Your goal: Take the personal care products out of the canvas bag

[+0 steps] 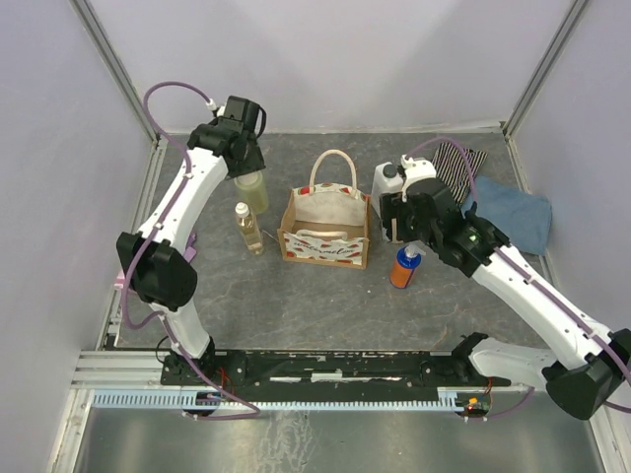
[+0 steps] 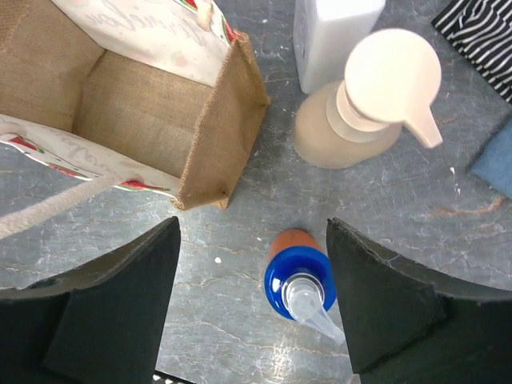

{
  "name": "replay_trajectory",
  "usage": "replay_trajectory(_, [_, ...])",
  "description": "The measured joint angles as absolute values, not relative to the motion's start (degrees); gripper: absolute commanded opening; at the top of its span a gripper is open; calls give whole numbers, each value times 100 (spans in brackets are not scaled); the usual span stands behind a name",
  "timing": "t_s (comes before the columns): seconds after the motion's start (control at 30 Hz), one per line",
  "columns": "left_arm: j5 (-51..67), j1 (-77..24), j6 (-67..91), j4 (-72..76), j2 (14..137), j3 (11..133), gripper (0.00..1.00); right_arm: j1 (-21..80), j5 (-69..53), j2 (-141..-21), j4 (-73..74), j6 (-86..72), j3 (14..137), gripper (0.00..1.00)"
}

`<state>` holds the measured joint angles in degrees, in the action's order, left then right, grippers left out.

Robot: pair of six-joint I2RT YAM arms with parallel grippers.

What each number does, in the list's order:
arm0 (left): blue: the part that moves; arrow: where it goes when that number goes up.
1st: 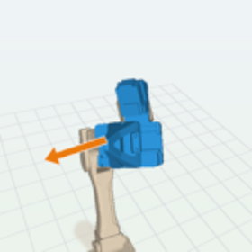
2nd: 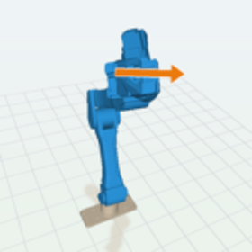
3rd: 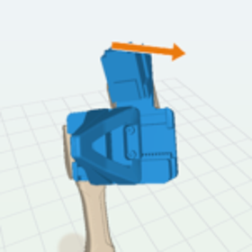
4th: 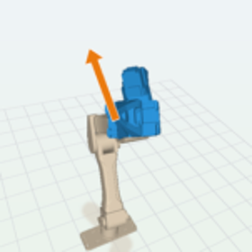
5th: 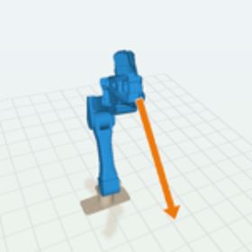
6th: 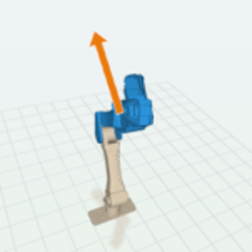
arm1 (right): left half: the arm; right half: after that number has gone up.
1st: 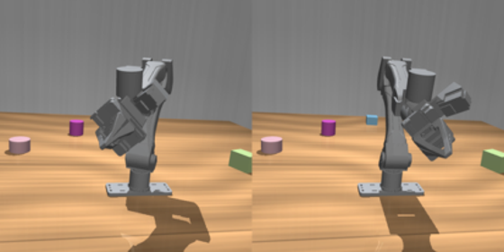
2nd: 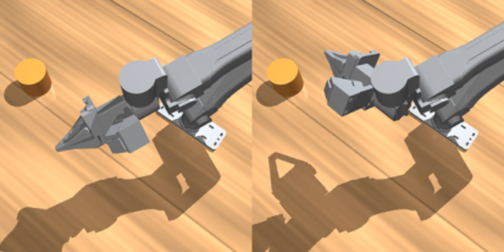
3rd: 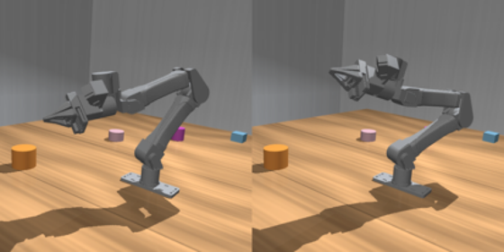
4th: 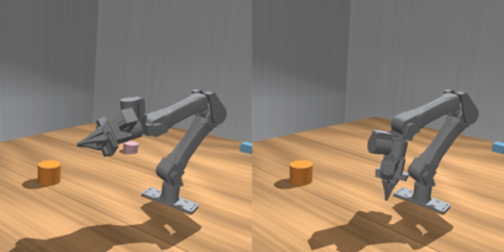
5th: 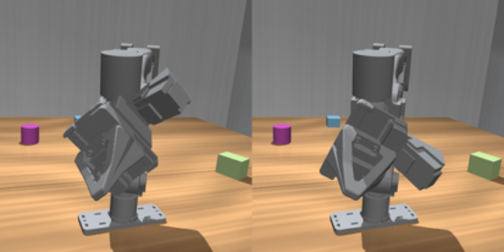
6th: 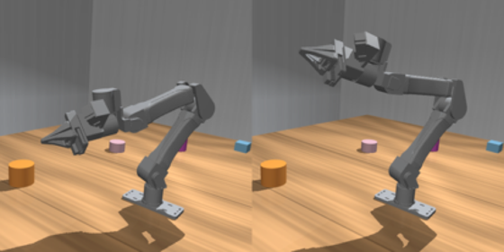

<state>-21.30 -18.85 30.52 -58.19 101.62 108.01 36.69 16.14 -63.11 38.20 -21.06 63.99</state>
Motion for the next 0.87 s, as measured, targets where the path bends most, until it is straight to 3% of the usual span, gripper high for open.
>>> replay_trajectory(0.17, [-2025, -1885, 3052, -5599, 10427, 10475, 17, 3669, 1496, -6661, 3938, -2073, 6761, 88])
replay_trajectory(0.37, [-1844, -1841, 3052, -5336, 10543, 10110, 55, 3669, 1339, -7301, 4230, -2141, 7303, 91])
replay_trajectory(0.57, [-1564, -1833, 2985, -5166, 10560, 9749, 68, 3669, 1247, -7843, 4692, -2206, 7988, 94])
replay_trajectory(0.7, [-1422, -1835, 2974, -5041, 10560, 9717, 79, 3669, 1251, -8462, 4984, -2222, 9286, 97])
replay_trajectory(0.87, [-1347, -1835, 2985, -5159, 10510, 9710, 82, 3656, 1275, -8989, 5238, -2202, 10787, 98])
